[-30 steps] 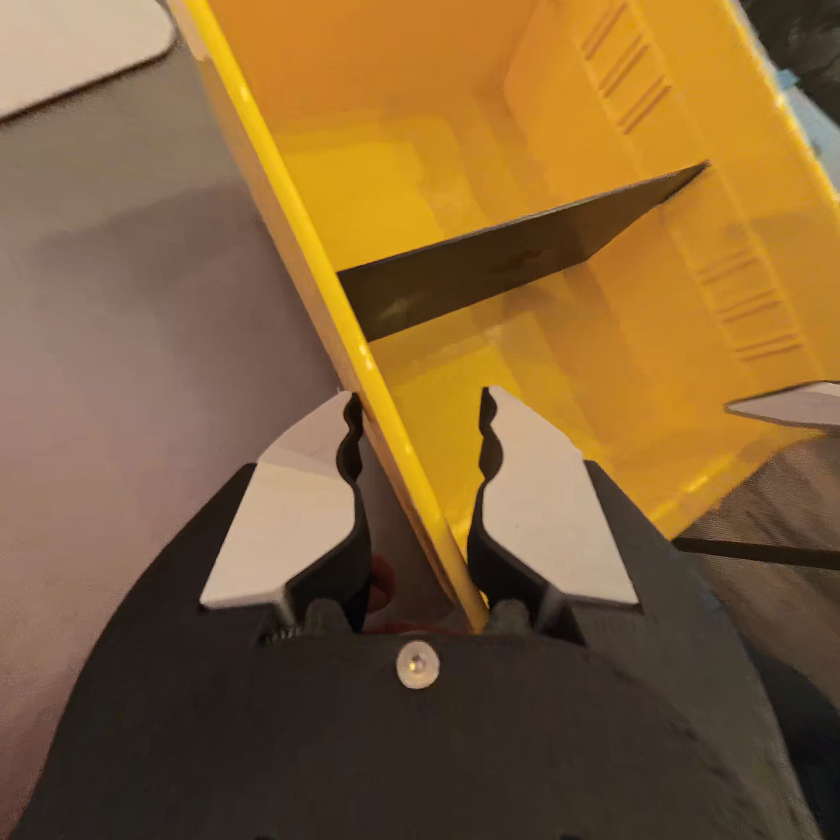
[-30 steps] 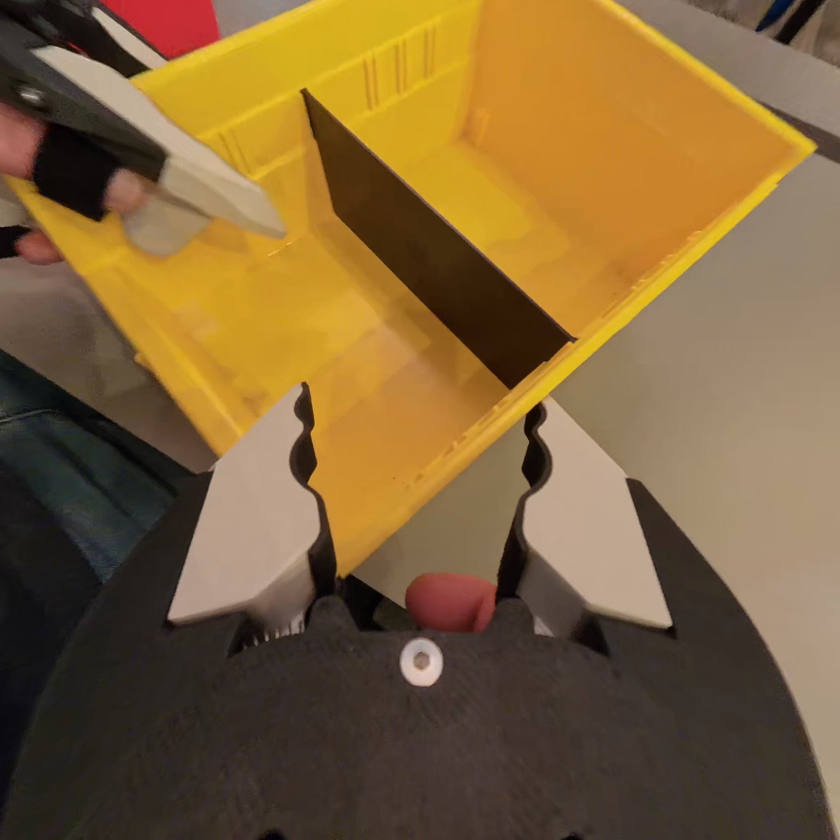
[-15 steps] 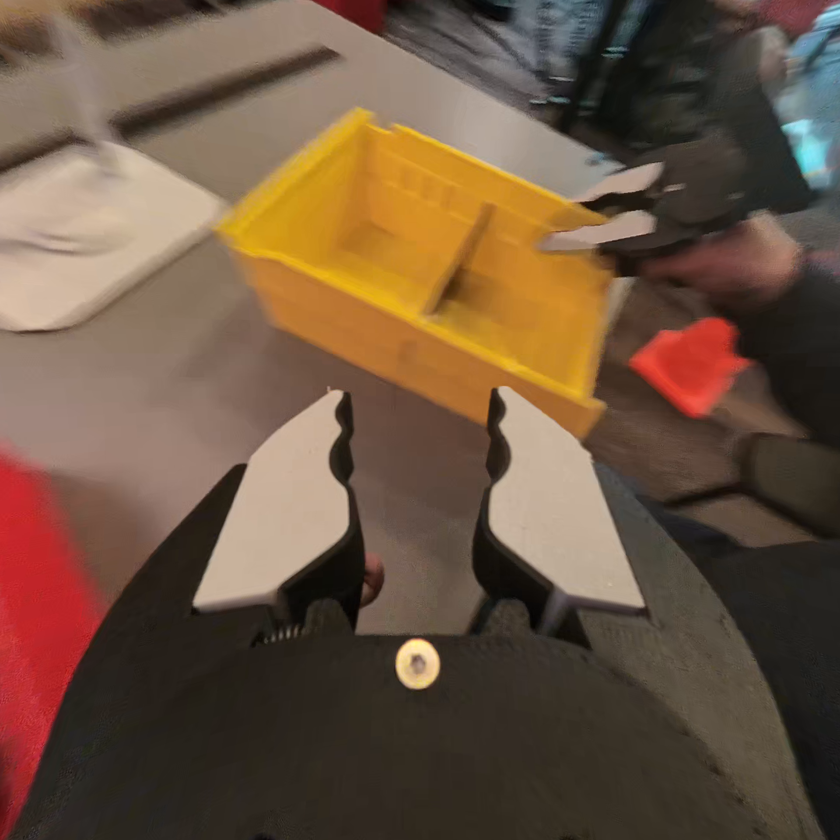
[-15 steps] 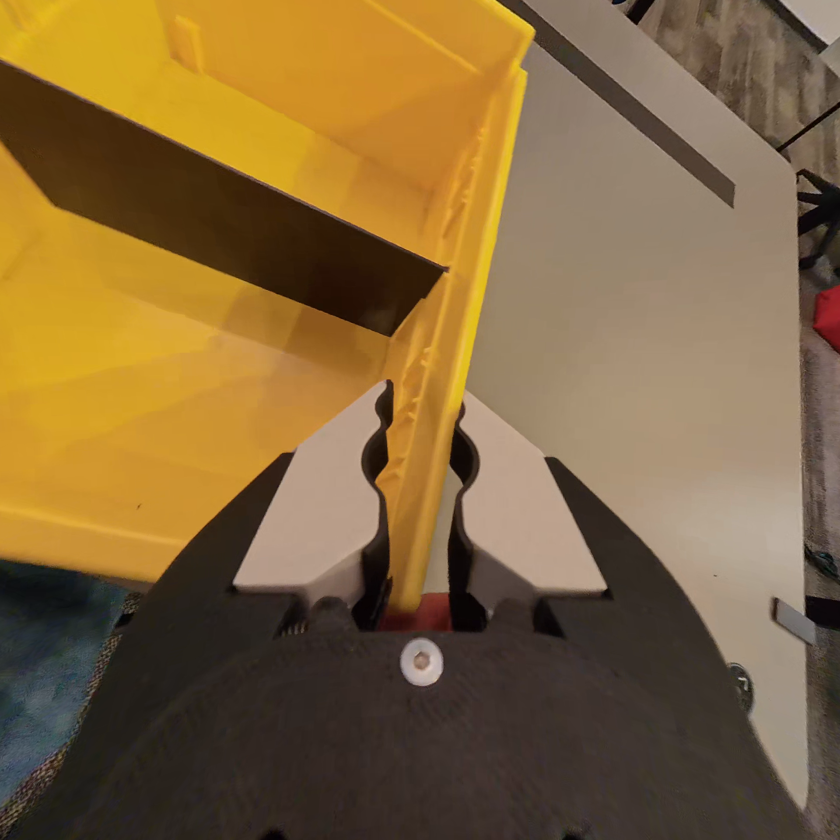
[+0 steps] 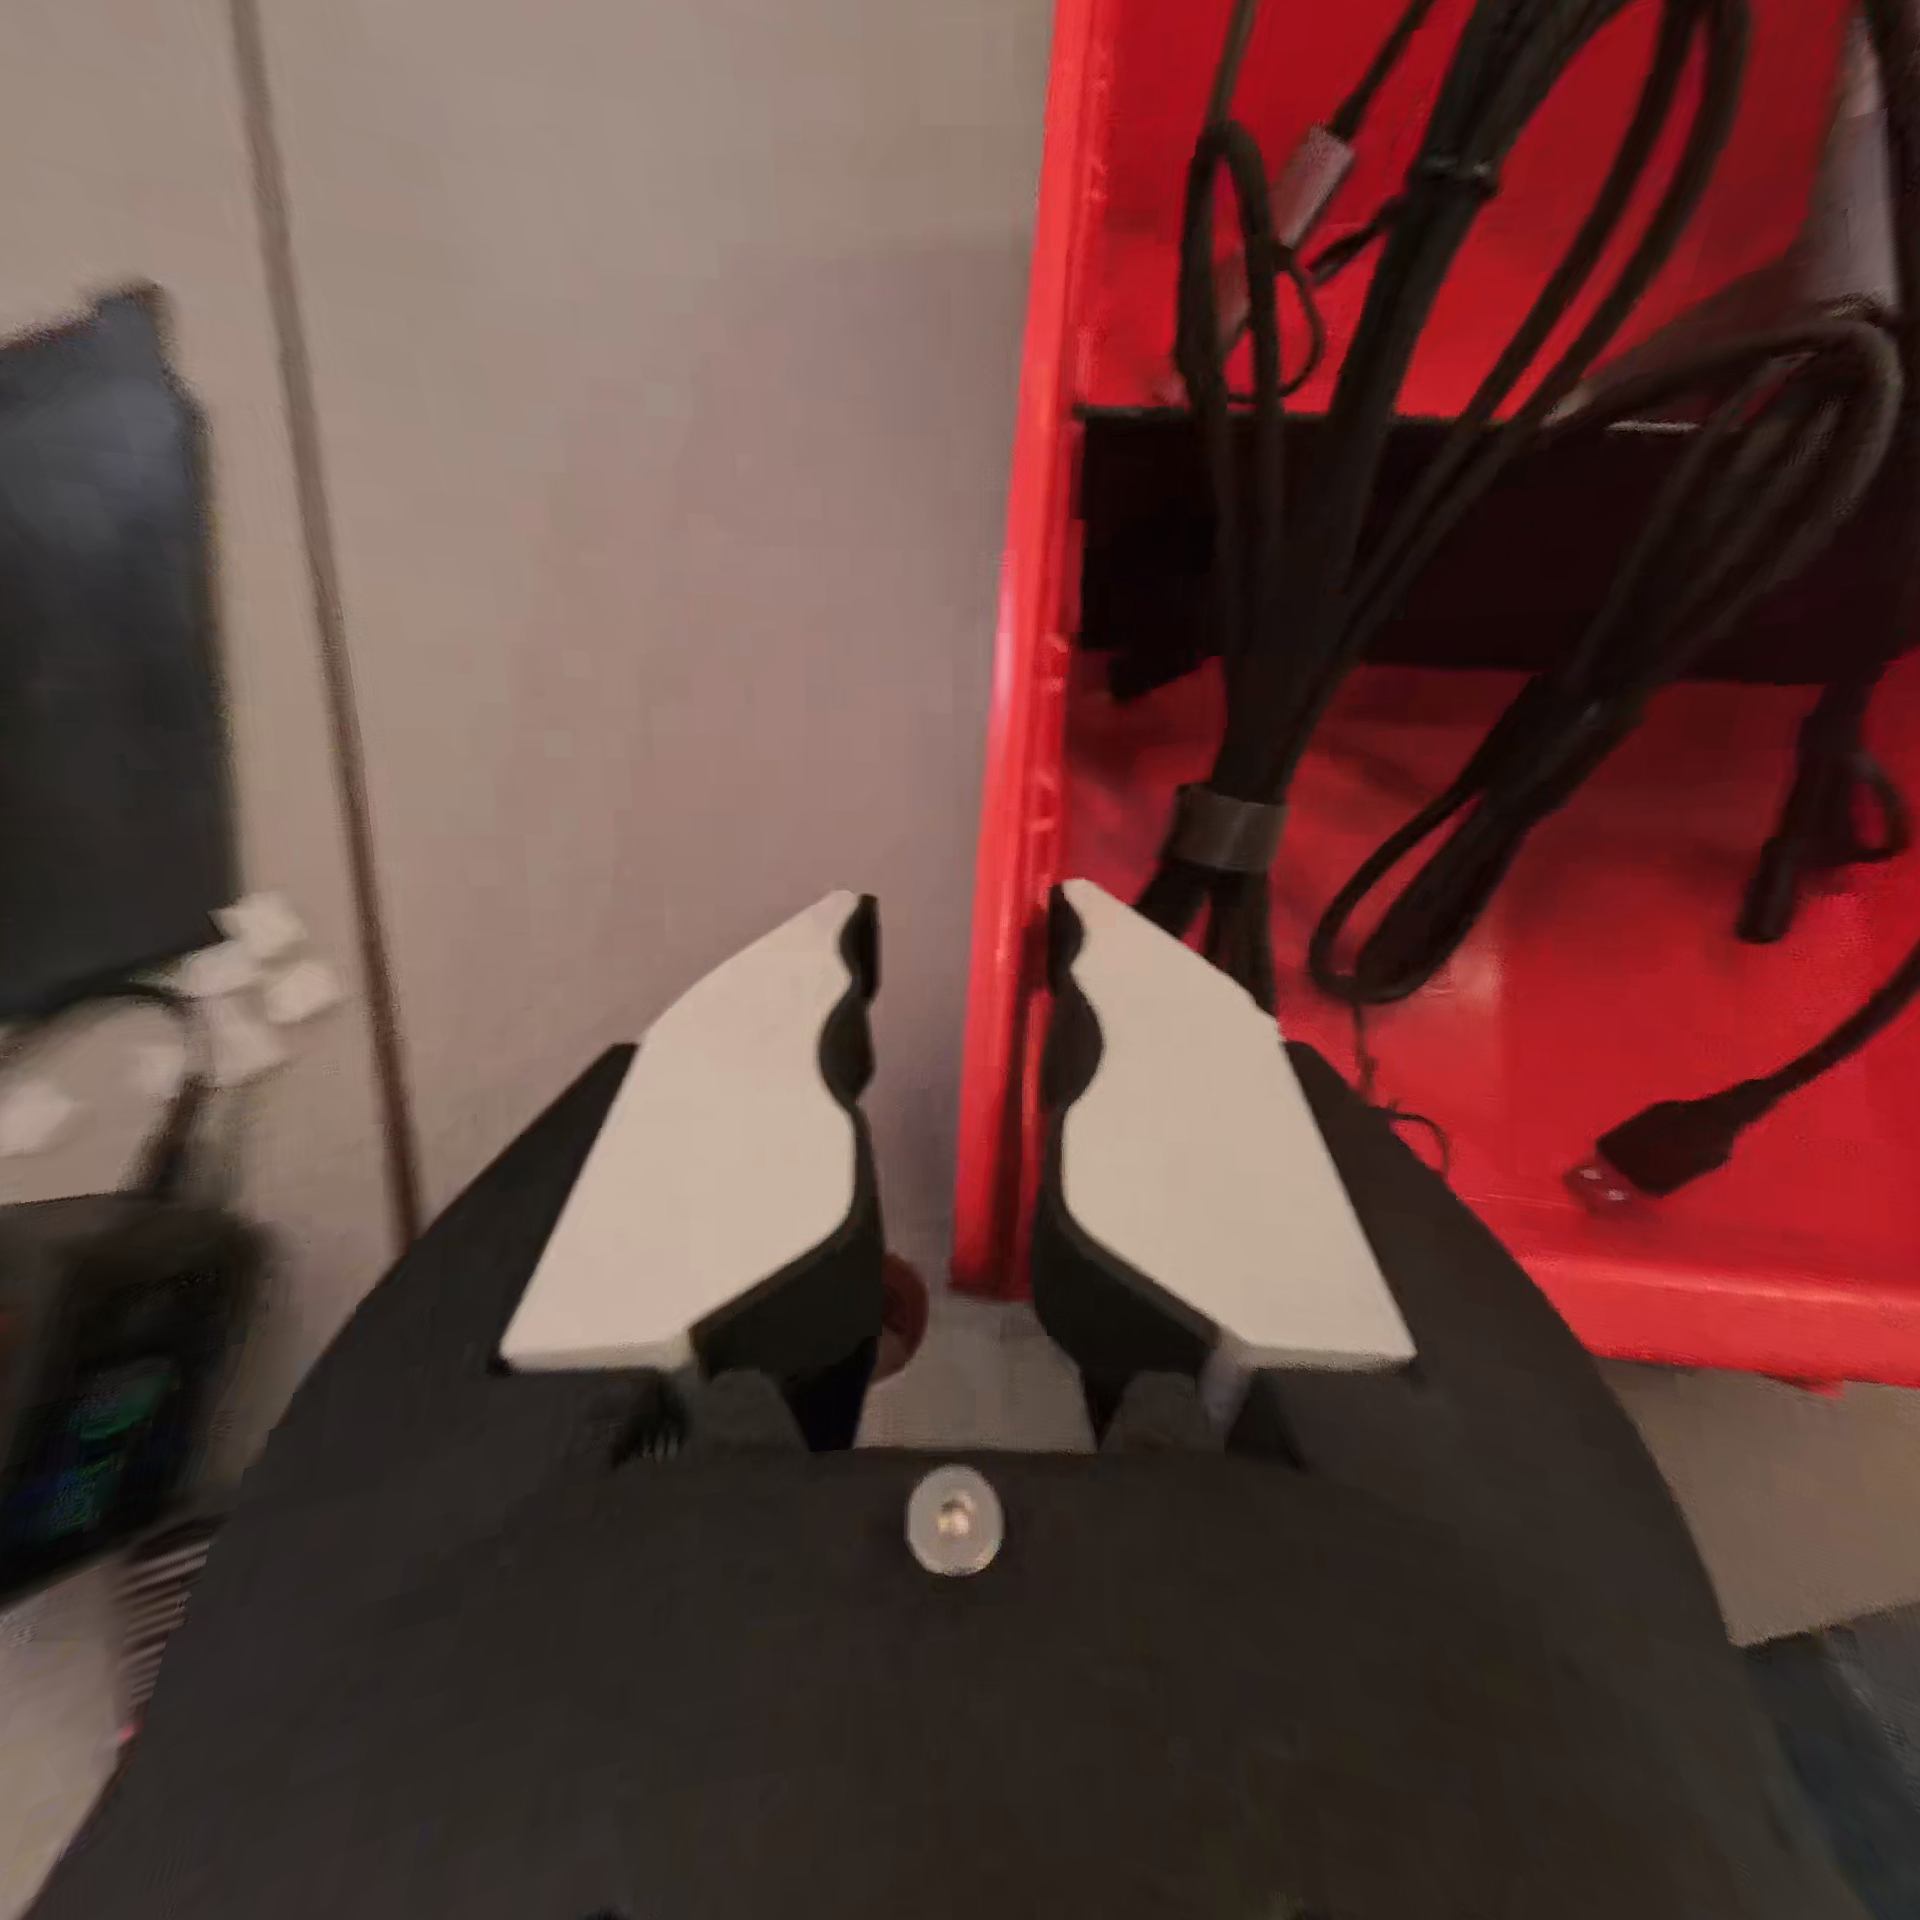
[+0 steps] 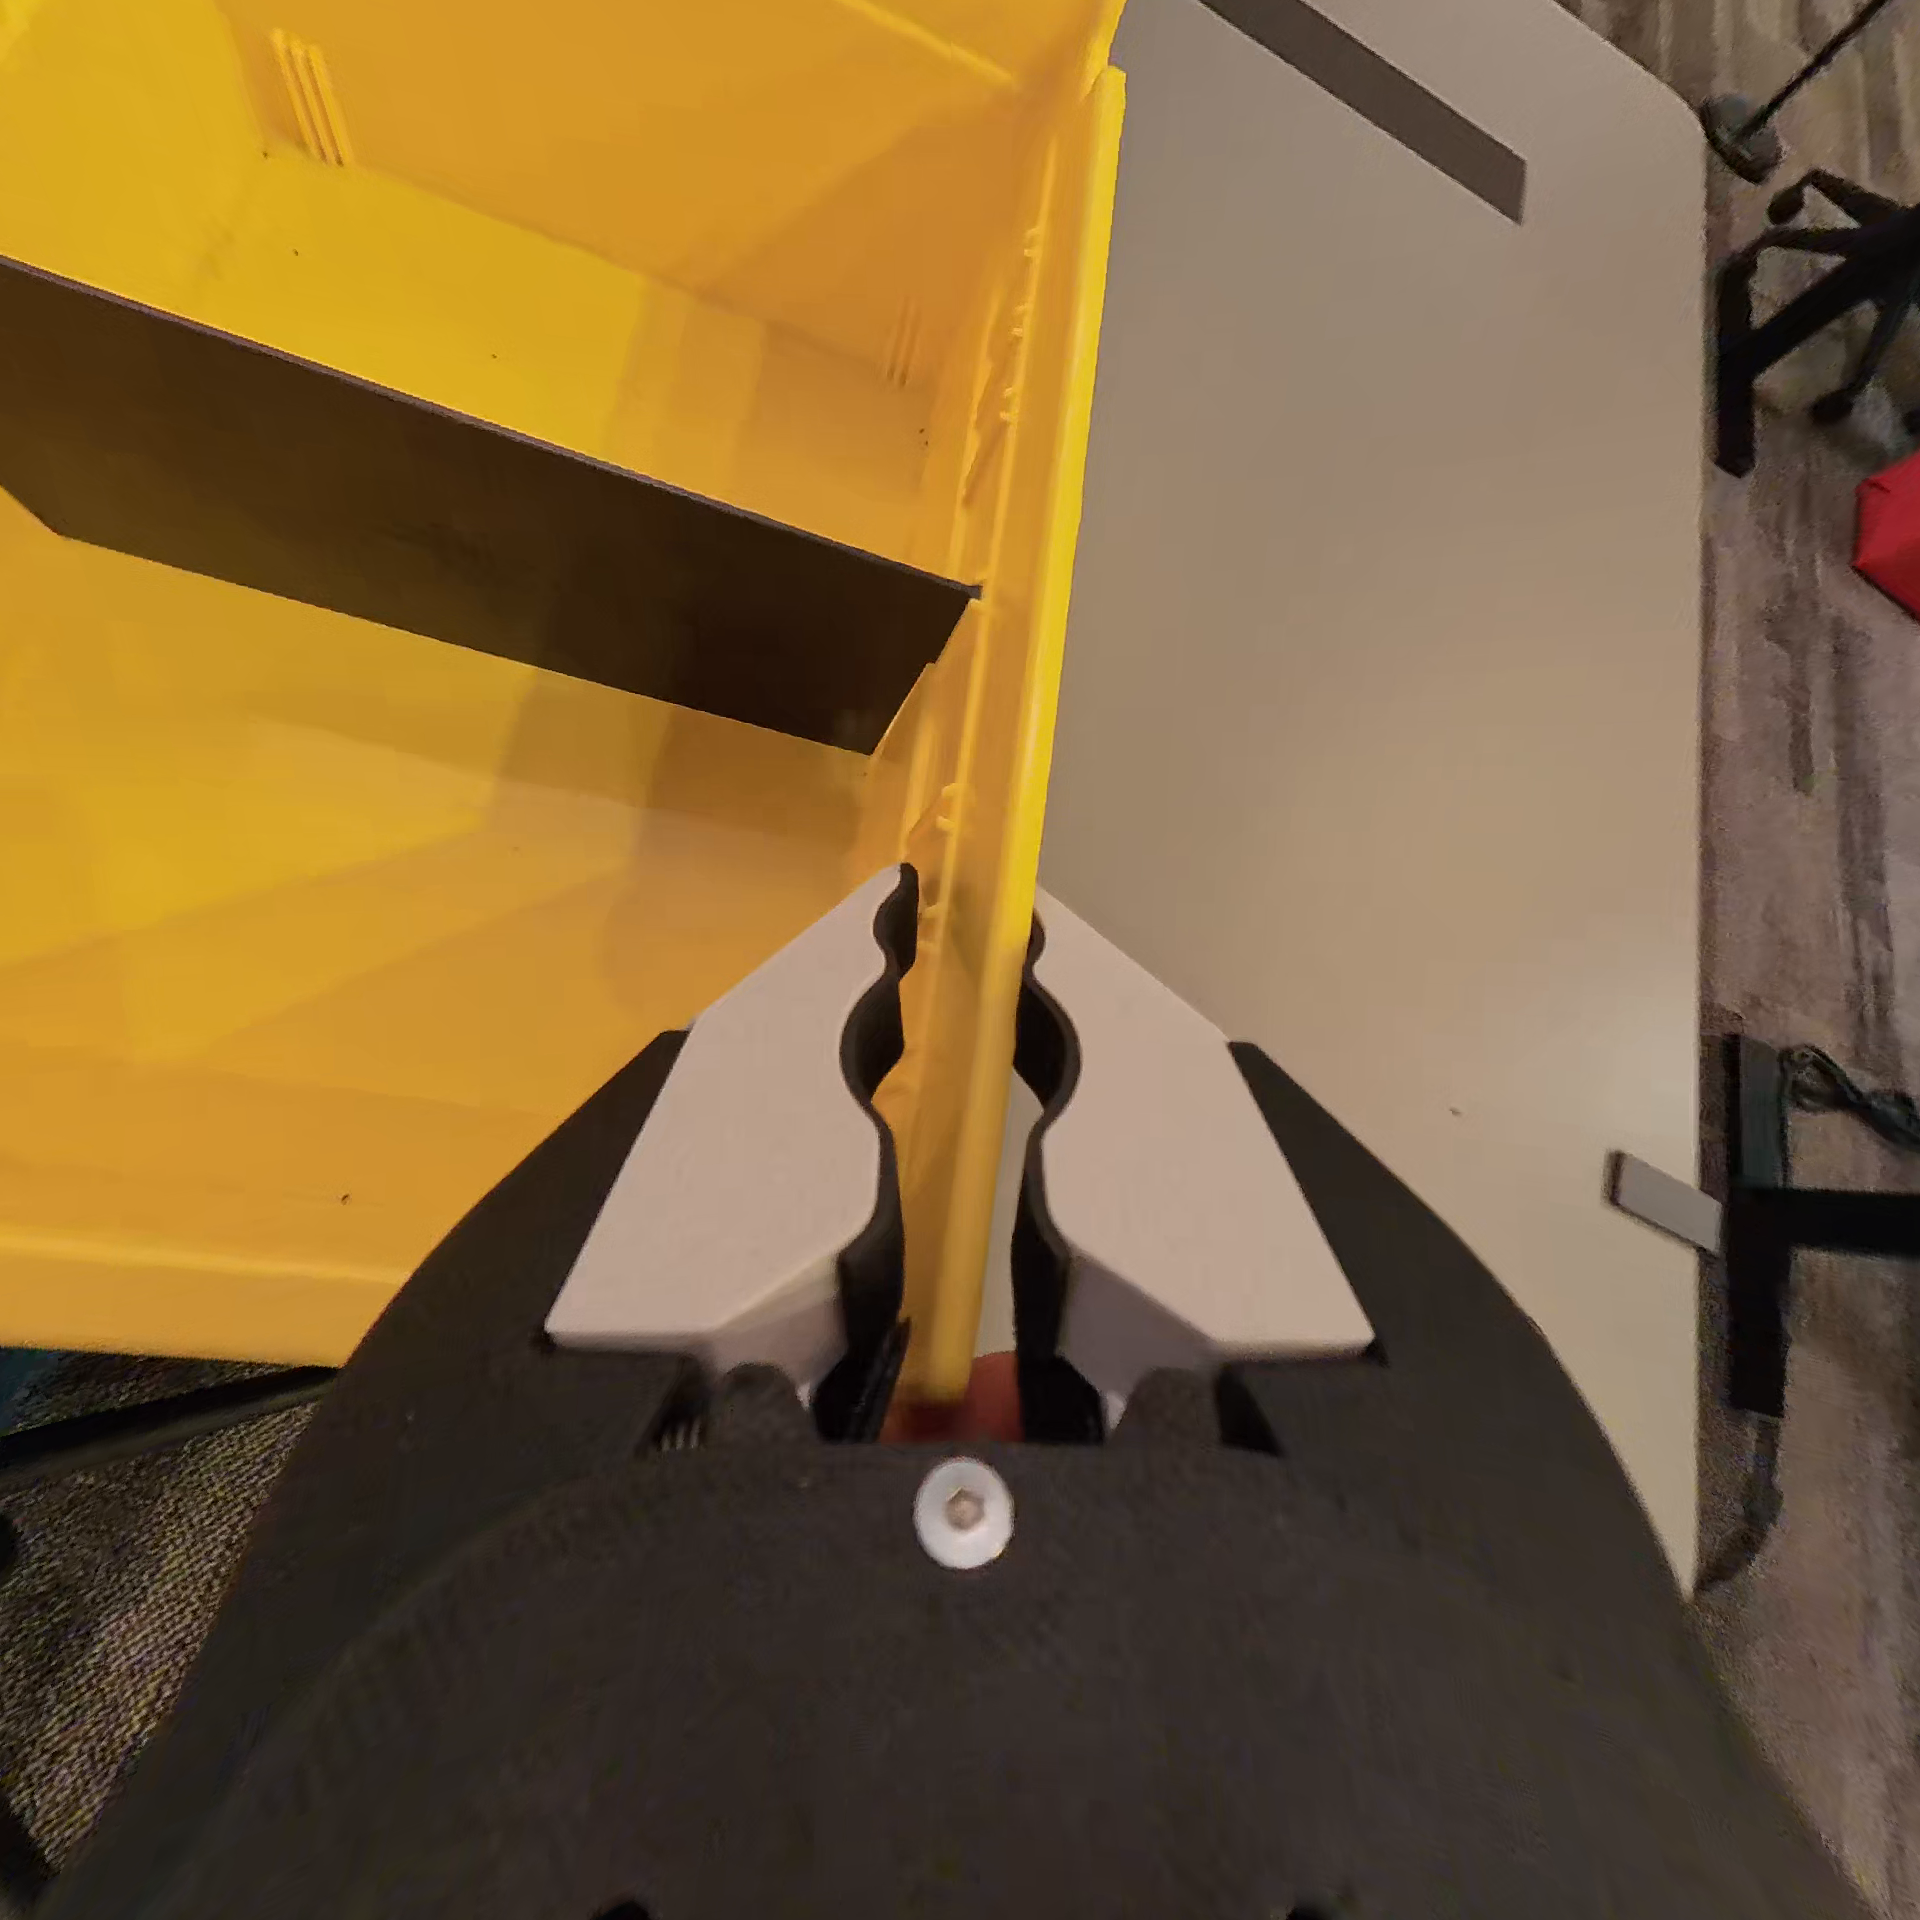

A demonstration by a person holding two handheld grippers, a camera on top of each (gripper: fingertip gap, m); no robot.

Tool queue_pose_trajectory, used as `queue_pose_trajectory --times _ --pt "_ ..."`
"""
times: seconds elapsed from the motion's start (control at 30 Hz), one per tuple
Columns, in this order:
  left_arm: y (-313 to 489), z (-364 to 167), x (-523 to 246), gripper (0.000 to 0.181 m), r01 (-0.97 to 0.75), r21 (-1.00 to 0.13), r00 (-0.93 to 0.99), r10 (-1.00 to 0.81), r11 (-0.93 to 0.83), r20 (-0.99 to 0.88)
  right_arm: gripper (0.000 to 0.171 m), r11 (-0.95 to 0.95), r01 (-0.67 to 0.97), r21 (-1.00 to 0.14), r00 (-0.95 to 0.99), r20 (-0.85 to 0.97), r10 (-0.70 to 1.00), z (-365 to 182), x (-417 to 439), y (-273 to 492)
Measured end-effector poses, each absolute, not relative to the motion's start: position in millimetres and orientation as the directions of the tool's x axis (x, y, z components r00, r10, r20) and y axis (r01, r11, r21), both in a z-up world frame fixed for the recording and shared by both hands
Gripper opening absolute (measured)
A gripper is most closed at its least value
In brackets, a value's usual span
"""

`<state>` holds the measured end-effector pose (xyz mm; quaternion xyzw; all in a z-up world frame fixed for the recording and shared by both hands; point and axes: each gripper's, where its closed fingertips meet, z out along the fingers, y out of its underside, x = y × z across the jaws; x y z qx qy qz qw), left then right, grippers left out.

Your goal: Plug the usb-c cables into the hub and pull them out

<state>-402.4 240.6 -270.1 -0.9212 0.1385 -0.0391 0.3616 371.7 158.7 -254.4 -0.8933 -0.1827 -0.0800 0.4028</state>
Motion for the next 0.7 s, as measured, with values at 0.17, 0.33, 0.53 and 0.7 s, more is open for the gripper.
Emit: queue_pose_trajectory --times 0.17,0.33,0.53,0.7 --pt "224 -274 -391 0.004 -0.198 -0.675 0.954 -0.299 -0.71 0.036 0.012 -0.64 0.333 -0.692 0.94 0.299 0.165 -254 415 150" --pt "191 -275 -412 0.005 -0.179 -0.671 0.973 -0.23 -0.719 -0.013 0.013 -0.656 0.298 -0.693 0.946 0.305 0.108 -254 455 146" --pt "152 -275 -439 0.005 -0.099 -0.669 0.99 -0.144 -0.737 0.012 0.012 -0.67 0.256 -0.697 0.954 0.296 0.057 -254 494 151" --pt "140 -275 -448 0.004 -0.017 -0.677 0.997 -0.065 -0.735 0.046 0.014 -0.674 0.255 -0.693 0.95 0.308 0.043 -254 513 157"
